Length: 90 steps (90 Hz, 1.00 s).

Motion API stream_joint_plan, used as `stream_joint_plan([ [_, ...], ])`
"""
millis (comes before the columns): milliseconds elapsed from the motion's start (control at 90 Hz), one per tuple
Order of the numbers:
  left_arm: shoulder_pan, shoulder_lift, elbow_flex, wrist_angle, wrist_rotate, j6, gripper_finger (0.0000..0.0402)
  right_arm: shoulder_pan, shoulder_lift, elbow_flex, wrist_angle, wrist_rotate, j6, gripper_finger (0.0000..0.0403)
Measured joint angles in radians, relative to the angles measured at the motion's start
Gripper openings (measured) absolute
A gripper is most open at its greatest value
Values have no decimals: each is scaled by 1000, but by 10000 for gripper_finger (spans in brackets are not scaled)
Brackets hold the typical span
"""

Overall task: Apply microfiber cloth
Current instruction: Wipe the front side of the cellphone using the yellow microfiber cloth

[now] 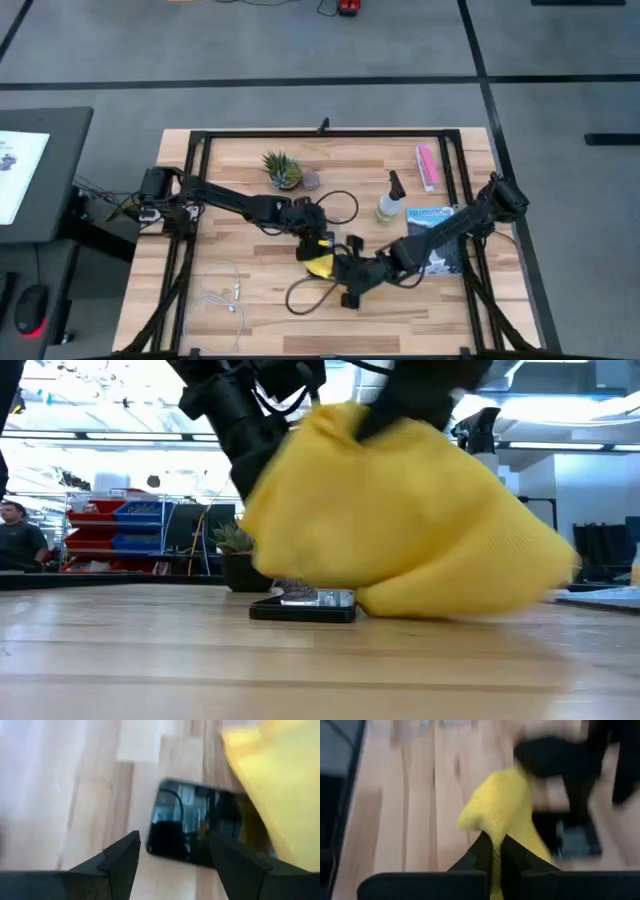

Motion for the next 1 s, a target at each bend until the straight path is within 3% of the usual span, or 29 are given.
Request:
stream_joint_plan([
  [356,42,126,1,36,87,8,219,-101,140,-1,51,-21,-77,0],
  [533,39,152,1,10,82,10,219,-121,199,-2,101,-55,-74,0],
  [767,41,152,-20,20,82,-1,219,-114,201,-1,83,-266,-71,0],
  [878,42,152,-21,10,104,-1,219,-97,199,-1,-20,-248,-44,0],
  [1000,33,153,-22,6,118,0,219,-88,197,0,-115,-125,13,0],
])
